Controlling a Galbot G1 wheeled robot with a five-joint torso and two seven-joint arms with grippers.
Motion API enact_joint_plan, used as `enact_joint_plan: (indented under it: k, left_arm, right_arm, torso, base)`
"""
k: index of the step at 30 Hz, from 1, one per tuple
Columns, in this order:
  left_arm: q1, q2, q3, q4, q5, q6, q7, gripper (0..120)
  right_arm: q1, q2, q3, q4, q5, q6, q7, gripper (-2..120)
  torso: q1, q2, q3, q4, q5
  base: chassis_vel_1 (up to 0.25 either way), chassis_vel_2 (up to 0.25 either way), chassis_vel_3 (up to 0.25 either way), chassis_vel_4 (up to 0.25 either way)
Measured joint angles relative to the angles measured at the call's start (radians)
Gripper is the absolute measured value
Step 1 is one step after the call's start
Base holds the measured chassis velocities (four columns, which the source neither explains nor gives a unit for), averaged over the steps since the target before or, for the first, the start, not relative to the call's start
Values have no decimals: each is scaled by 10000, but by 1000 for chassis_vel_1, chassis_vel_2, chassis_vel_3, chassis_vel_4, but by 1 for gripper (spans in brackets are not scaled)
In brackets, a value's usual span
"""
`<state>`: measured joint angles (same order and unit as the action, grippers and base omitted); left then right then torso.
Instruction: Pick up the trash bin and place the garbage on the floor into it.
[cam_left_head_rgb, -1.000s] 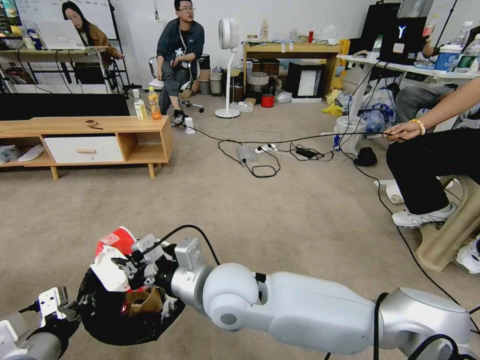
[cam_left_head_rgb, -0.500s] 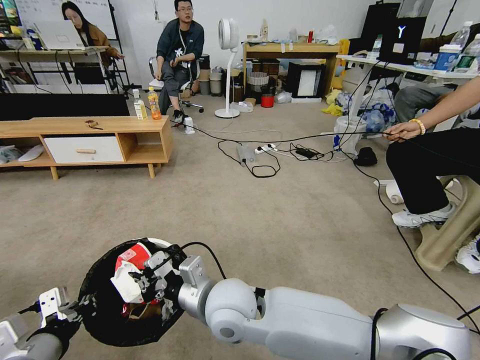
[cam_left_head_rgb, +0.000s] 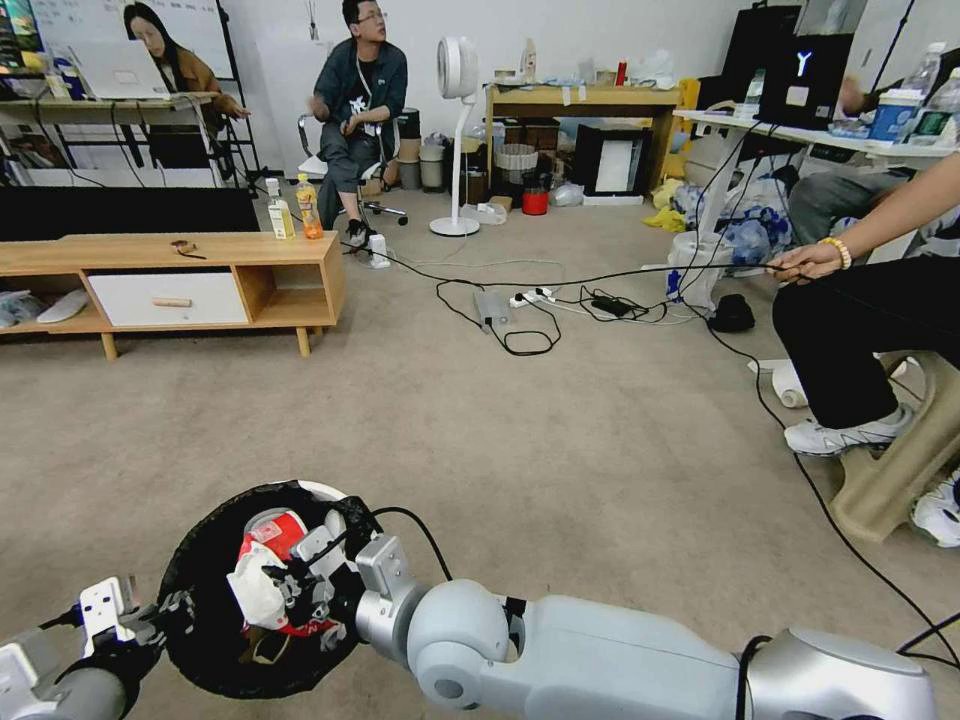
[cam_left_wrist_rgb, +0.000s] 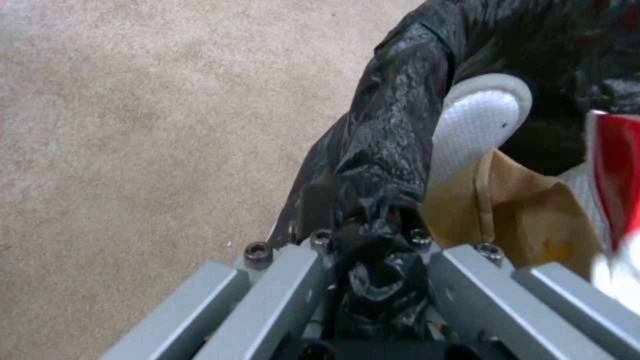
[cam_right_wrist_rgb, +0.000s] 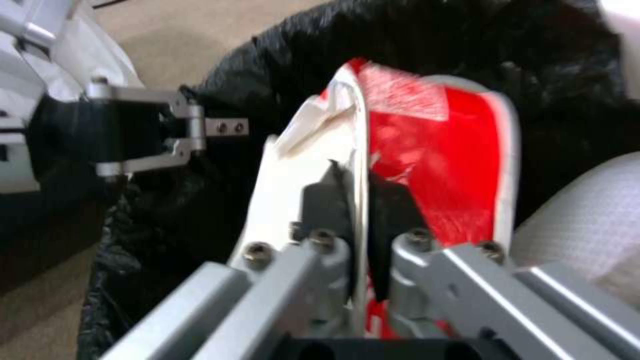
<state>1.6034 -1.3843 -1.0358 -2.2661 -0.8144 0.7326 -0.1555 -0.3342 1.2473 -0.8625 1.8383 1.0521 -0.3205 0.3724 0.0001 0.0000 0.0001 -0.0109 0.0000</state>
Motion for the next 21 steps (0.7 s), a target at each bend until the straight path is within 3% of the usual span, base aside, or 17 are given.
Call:
enact_joint_plan:
  k: [2,4,8,13,15,18,20,21]
  left_arm:
    - [-4,1,5,14,3,-3,2,1]
    - [-11,9,13,42,18,-7,4,1]
    - [-10,11,15,59,29,-7,4,1]
    - [-2,0,16,61,39,-7,4,1]
    - [2,-9,23,60,45,-7,2,1]
    - [4,-12,26,59,47,-7,2,1]
    - [7,-15,28,57,57,-7,0,1]
    - [7,-15,28,57,57,-7,0,1]
  right_arm:
    - [10,-34,19,44,0,-8,3,13]
    - [105,-220,124,213,-1,-50,12,25]
    - [168,-372,200,336,4,-82,16,39]
    - [234,-510,265,466,23,-108,17,51]
    - [280,-606,344,581,44,-138,27,65]
    - [294,-639,369,612,47,-143,30,68]
    - [316,-700,415,669,50,-148,40,82]
    - [316,-700,415,669,50,-148,40,82]
  torso:
    - [0,0,0,0,0]
    - [1,0,0,0,0]
    - [0,0,0,0,0]
    - [-1,0,0,0,0]
    - [0,0,0,0,0]
    - [-1,0,0,0,0]
    - [0,0,0,0,0]
    - [0,0,0,0,0]
  base:
    - [0,0,0,0]
    - [0,0,0,0]
    - [0,0,0,0]
    - [0,0,0,0]
    - [0,0,0,0]
    - [0,0,0,0]
    - [0,0,0,0]
    - [0,0,0,0]
